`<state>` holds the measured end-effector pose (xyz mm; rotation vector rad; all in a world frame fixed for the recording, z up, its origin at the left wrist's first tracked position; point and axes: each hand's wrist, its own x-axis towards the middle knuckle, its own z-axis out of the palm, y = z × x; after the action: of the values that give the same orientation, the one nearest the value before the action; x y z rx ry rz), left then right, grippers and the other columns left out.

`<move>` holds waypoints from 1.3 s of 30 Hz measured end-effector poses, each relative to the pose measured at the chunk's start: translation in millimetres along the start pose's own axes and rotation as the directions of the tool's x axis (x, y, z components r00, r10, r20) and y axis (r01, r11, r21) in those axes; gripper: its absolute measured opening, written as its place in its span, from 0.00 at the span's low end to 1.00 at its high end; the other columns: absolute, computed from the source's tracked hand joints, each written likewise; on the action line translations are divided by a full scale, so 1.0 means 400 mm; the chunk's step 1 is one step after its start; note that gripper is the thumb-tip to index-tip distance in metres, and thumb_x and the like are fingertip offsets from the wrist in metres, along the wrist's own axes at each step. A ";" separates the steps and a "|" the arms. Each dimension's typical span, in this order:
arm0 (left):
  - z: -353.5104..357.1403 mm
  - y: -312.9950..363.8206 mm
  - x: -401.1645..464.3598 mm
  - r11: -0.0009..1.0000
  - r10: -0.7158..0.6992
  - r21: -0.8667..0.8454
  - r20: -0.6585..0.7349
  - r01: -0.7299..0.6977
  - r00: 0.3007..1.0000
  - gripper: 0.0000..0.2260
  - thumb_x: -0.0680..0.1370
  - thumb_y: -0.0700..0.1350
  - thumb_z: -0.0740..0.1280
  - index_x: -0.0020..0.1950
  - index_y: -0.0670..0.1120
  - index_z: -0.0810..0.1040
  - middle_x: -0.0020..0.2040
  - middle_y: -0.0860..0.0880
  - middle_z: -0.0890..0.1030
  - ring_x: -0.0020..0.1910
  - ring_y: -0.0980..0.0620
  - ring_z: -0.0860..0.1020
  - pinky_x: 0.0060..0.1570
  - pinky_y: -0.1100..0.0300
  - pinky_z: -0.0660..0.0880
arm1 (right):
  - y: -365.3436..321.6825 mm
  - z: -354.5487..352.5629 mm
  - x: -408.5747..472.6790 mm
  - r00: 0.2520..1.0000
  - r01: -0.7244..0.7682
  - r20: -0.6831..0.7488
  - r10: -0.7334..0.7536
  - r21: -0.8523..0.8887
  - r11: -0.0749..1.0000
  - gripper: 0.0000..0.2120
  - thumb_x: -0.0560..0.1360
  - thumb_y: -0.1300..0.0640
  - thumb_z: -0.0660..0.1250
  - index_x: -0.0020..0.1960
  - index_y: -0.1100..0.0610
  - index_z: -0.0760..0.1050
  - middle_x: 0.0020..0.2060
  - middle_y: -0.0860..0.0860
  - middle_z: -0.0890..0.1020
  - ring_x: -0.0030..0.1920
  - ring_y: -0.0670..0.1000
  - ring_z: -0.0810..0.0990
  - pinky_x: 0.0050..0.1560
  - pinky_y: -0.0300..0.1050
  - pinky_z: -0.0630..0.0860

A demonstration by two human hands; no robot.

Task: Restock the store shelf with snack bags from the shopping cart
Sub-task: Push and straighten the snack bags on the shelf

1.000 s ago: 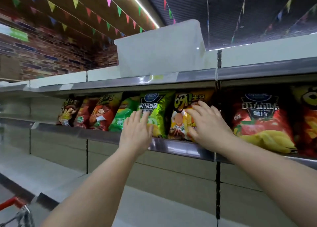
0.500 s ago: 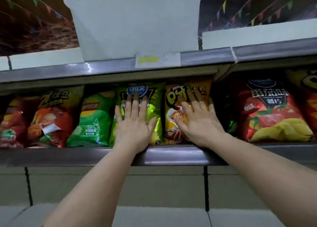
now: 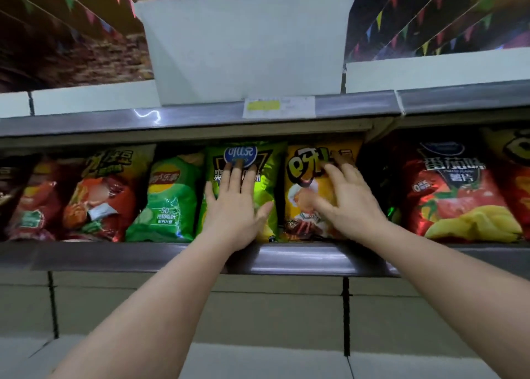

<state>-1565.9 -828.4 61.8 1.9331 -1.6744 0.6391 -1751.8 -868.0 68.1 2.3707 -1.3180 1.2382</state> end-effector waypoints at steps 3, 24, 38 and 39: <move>-0.012 -0.007 -0.018 0.988 -0.063 -0.145 -0.089 0.050 0.994 0.32 0.80 0.60 0.55 0.78 0.49 0.48 0.79 0.45 0.46 0.77 0.47 0.42 0.73 0.46 0.43 | 0.004 -0.002 -0.011 0.952 -0.229 -0.121 0.280 0.322 0.919 0.35 0.75 0.46 0.64 0.75 0.57 0.54 0.72 0.58 0.59 0.72 0.57 0.58 0.70 0.50 0.58; 0.017 -0.008 -0.029 0.953 -0.167 -0.254 0.012 0.164 0.986 0.32 0.80 0.61 0.48 0.78 0.49 0.39 0.78 0.44 0.40 0.77 0.44 0.37 0.73 0.45 0.41 | 0.022 0.001 0.005 0.866 -0.497 0.348 0.360 0.509 0.702 0.29 0.78 0.41 0.54 0.74 0.53 0.55 0.67 0.56 0.71 0.65 0.59 0.70 0.67 0.54 0.67; -0.010 -0.213 -0.029 0.741 -0.569 -0.354 0.123 0.571 0.813 0.32 0.80 0.62 0.49 0.78 0.47 0.44 0.79 0.42 0.47 0.77 0.44 0.47 0.73 0.47 0.45 | -0.042 0.042 0.024 0.848 -0.491 0.105 0.519 0.524 0.696 0.31 0.80 0.41 0.50 0.76 0.56 0.48 0.73 0.61 0.61 0.71 0.63 0.61 0.68 0.55 0.60; 0.000 -0.216 -0.034 0.770 -0.545 -0.308 0.139 0.559 0.827 0.33 0.80 0.62 0.48 0.78 0.47 0.43 0.79 0.42 0.47 0.77 0.44 0.46 0.73 0.47 0.45 | -0.048 0.044 0.024 0.853 -0.494 0.137 0.504 0.526 0.692 0.32 0.79 0.40 0.50 0.77 0.56 0.47 0.73 0.60 0.61 0.71 0.63 0.61 0.68 0.54 0.60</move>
<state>-1482.3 -807.8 47.3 2.0387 -1.0447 0.0696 -1724.1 -871.2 68.1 2.3856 -1.9063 2.0287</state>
